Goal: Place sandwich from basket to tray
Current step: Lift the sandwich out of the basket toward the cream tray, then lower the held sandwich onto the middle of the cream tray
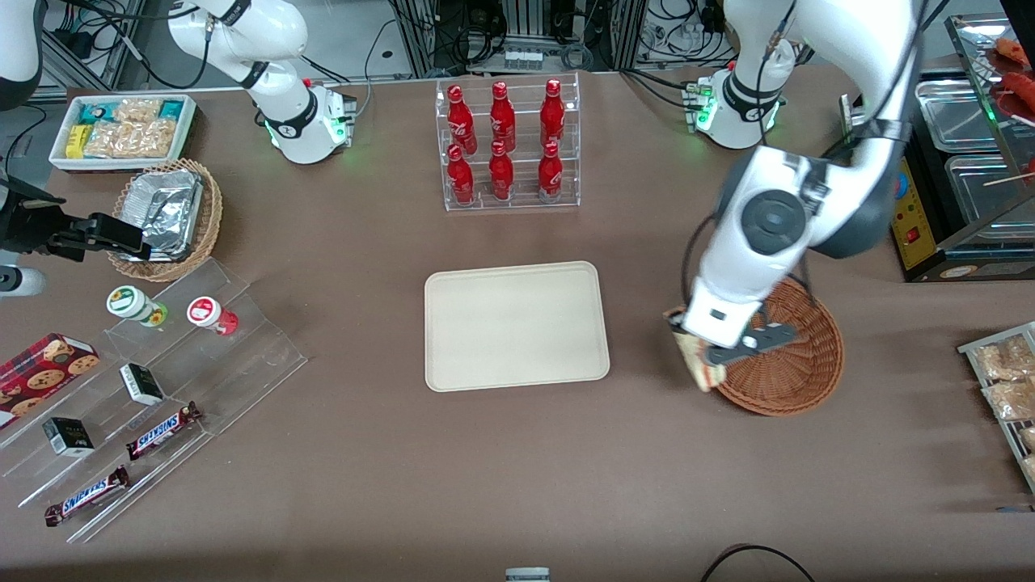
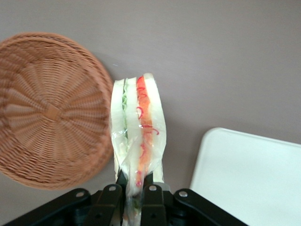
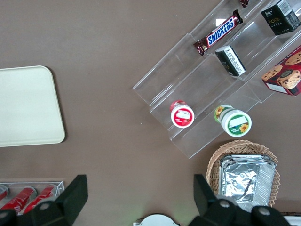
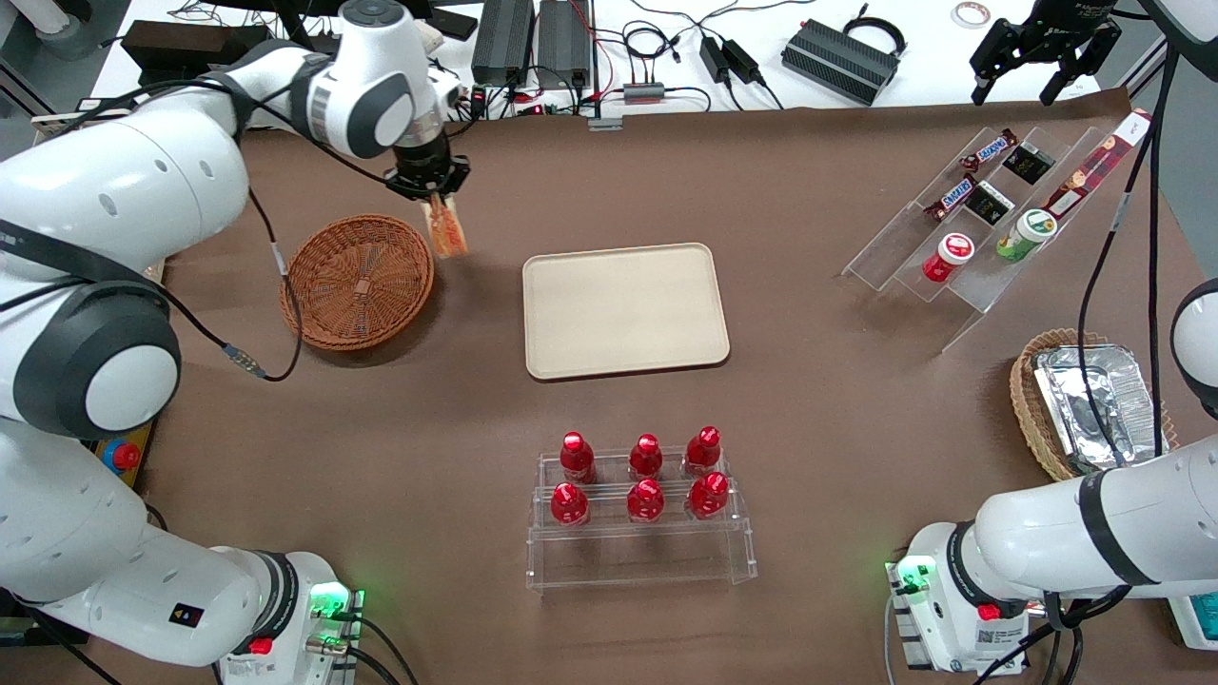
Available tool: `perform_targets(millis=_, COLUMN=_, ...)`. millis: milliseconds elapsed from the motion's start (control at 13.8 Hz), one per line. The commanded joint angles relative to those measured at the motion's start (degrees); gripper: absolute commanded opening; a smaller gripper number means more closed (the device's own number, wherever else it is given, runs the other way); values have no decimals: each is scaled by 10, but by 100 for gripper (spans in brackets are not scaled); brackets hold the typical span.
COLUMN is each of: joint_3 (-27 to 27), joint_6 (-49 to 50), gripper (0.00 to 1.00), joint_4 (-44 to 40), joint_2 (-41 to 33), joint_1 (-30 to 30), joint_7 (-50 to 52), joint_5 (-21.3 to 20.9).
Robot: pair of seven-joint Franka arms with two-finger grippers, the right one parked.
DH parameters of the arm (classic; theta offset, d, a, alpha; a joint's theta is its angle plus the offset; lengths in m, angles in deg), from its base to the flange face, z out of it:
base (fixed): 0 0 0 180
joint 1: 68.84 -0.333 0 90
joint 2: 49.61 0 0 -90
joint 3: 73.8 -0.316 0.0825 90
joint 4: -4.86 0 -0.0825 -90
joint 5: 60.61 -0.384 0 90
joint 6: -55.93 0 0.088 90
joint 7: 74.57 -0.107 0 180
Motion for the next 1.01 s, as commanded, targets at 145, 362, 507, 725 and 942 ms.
perform_targets(millis=145, joint_3=-6, joint_6=13, gripper=0, joint_4=-55, joint_2=46, joint_1=78, joint_7=40, joint_5=-3)
perform_targets(millis=362, joint_3=-5, joint_6=6, gripper=0, joint_4=-81, joint_2=82, joint_1=104, joint_7=41, joint_5=9)
perform_targets(millis=507, joint_3=-5, joint_6=6, gripper=0, joint_4=-112, joint_2=114, joint_1=120, joint_7=42, joint_5=28)
perform_targets(millis=725, joint_3=31, joint_6=5, gripper=0, joint_4=-146, joint_2=158, joint_1=120, joint_7=42, joint_5=28)
perform_targets(millis=942, joint_3=62, joint_6=-44, gripper=0, joint_4=-156, joint_2=194, joint_1=120, joint_7=43, joint_5=28)
